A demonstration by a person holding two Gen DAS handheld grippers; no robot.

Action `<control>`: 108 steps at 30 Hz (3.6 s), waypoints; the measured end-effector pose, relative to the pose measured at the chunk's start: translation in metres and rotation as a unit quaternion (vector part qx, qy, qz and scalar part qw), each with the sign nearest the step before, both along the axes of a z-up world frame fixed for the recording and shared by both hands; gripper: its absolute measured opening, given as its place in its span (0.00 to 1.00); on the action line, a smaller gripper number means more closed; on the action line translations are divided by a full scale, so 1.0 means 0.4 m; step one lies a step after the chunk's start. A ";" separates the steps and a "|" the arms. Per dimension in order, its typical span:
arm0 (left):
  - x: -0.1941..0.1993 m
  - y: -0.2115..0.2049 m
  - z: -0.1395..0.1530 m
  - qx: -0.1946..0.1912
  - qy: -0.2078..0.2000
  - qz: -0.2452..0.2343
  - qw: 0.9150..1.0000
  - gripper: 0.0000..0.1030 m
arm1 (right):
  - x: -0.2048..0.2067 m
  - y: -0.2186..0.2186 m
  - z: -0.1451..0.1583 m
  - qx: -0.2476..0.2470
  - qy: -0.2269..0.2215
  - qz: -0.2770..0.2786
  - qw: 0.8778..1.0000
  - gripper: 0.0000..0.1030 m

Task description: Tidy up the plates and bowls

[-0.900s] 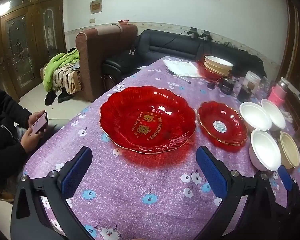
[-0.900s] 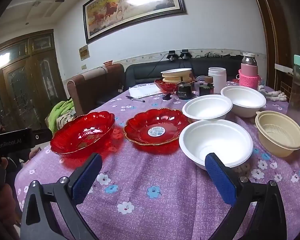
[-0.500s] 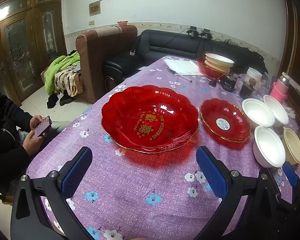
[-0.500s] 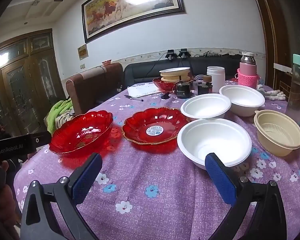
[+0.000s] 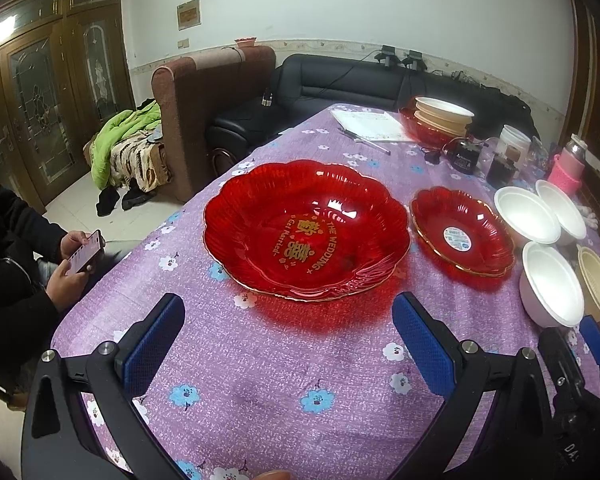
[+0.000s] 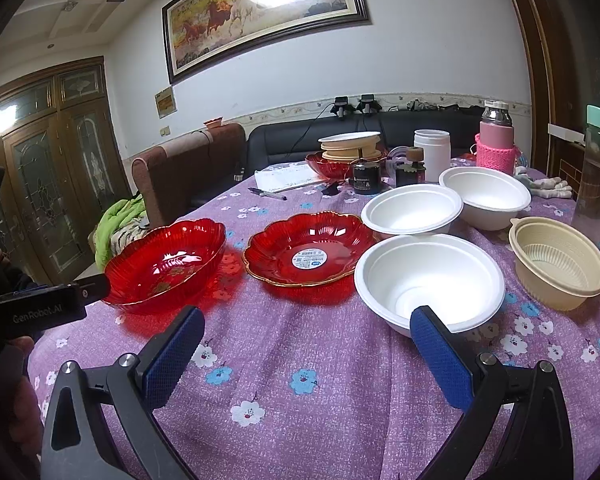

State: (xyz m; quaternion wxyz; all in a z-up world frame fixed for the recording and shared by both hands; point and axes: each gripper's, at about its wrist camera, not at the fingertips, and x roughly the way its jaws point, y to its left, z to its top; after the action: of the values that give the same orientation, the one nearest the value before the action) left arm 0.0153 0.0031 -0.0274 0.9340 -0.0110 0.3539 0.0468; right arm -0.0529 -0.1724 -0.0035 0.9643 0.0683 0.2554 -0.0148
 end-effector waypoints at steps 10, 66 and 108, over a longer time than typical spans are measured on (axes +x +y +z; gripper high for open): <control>0.007 0.010 -0.009 -0.003 0.005 0.011 1.000 1.00 | 0.005 0.001 -0.007 0.002 0.004 0.000 1.000 1.00; 0.130 0.256 -0.031 -0.014 0.036 0.096 0.995 1.00 | 0.261 0.215 0.060 0.010 0.038 0.036 0.999 0.99; 0.311 0.249 -0.151 -0.026 0.164 0.084 0.982 0.89 | 0.467 0.219 -0.137 0.157 0.244 0.013 0.957 0.52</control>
State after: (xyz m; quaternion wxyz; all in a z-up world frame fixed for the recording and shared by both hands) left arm 0.1395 0.1027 -0.0879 0.8552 -0.0575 0.5016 0.1174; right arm 0.1340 -0.0850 -0.0582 0.8500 0.2097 0.4828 0.0216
